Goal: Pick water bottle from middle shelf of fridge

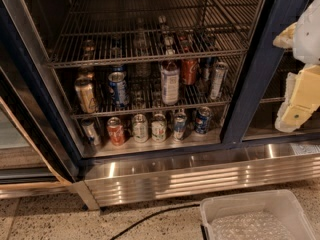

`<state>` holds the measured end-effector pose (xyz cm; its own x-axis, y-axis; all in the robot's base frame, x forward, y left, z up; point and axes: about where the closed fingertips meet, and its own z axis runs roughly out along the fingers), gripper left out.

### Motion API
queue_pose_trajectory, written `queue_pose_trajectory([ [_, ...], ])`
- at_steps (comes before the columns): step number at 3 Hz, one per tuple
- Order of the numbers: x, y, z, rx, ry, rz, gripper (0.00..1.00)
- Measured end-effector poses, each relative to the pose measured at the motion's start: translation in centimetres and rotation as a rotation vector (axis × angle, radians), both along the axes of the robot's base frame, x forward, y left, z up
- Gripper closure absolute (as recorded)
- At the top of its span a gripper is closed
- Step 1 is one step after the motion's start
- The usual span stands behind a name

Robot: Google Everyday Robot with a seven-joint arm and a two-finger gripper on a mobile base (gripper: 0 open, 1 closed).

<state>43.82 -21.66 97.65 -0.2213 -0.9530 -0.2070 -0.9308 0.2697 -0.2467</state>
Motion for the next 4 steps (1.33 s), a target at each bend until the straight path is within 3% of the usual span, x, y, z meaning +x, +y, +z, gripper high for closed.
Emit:
queue_pose_trajectory([
  [1,0.0,0.0,0.0,0.0,0.0,0.0,0.0],
  [2,-0.2,1.7,-1.0,0.026,-0.005,-0.003,0.0],
  [4,0.0,9.7,-7.0,0.112,-0.011,0.078,0.0],
])
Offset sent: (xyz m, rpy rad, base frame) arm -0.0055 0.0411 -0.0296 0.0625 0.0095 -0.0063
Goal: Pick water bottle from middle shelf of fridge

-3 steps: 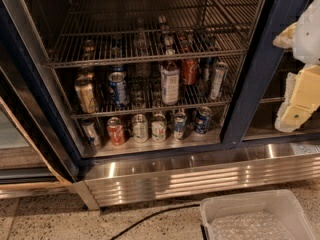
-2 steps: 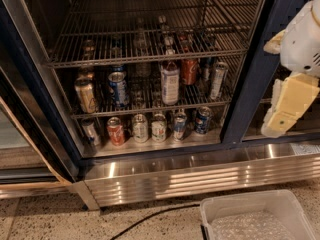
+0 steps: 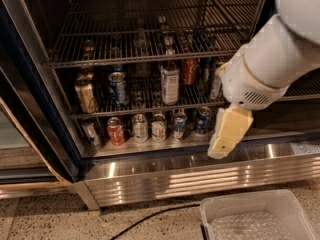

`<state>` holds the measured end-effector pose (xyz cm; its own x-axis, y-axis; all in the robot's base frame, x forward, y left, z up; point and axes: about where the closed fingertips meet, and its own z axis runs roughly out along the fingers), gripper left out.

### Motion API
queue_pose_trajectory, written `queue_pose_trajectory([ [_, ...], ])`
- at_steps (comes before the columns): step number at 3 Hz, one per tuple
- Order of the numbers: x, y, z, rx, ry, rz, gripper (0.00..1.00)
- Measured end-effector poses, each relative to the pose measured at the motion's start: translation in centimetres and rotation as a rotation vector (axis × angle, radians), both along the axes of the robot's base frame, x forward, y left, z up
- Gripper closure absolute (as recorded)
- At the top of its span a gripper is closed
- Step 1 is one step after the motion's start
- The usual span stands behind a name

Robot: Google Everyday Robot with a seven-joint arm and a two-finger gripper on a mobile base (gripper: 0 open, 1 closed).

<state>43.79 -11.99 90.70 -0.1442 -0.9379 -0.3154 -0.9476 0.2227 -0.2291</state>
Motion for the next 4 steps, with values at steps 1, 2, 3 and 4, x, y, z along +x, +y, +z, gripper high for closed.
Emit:
queue_pose_trajectory([
  [1,0.6,2.2,-3.6,0.026,0.0,0.046,0.0],
  [2,1.8,2.8,-7.2,0.017,0.024,0.068,0.0],
  [3,1.8,3.0,-7.7,0.029,0.028,0.062,0.0],
  [4,2.2,4.0,-10.4,0.07,0.021,0.038,0.0],
])
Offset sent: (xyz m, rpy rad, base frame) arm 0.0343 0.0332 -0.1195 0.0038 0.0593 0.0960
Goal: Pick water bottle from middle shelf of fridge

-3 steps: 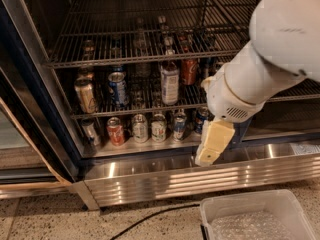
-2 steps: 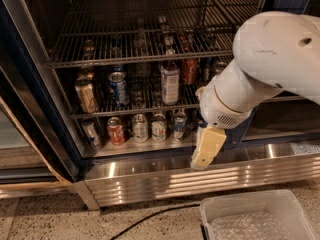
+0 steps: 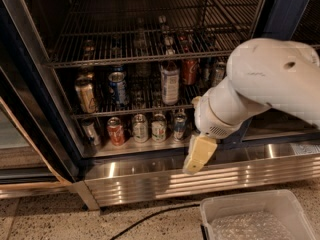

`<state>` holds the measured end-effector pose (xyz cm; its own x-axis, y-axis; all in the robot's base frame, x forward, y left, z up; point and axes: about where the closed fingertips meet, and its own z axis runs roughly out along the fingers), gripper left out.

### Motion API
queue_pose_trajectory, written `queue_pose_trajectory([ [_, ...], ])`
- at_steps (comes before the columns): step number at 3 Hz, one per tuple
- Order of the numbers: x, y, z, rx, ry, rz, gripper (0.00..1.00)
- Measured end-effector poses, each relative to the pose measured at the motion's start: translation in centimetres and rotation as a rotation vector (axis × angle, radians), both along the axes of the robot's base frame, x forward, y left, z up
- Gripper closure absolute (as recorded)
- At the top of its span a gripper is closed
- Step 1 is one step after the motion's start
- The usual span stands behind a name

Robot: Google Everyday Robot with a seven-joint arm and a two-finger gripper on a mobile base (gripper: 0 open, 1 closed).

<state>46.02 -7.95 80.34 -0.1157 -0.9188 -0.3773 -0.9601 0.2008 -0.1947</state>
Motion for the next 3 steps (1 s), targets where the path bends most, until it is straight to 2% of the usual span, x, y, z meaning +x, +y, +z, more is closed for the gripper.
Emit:
queue_pose_trajectory([
  [1,1.3,1.1,-2.9,0.071,-0.044,-0.023,0.0],
  [2,3.7,2.1,-4.8,0.156,-0.116,-0.031,0.0],
  [3,6.7,2.8,-6.6,0.221,-0.144,-0.029,0.0],
])
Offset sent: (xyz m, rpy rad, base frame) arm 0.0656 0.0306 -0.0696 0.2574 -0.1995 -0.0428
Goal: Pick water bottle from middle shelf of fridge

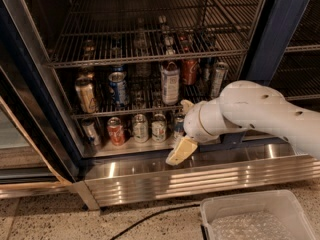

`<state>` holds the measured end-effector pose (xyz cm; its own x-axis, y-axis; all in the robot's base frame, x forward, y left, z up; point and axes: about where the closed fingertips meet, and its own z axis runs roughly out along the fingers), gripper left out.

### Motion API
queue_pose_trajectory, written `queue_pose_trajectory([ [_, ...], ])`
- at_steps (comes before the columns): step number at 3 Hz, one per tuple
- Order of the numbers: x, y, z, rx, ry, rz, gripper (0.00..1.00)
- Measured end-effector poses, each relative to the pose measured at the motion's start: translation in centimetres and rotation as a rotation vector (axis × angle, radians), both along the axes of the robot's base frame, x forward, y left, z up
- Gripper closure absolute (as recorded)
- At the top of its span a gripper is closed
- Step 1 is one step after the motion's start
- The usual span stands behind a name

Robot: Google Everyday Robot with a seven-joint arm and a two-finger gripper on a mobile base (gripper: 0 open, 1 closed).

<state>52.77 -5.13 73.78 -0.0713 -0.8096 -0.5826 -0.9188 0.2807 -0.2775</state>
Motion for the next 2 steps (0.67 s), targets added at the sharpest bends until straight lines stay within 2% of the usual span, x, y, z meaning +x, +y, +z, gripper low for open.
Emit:
queue_pose_trajectory([
  [1,0.0,0.0,0.0,0.0,0.0,0.0,0.0],
  [2,1.1,0.8,-0.3,0.05,-0.031,-0.03,0.0],
])
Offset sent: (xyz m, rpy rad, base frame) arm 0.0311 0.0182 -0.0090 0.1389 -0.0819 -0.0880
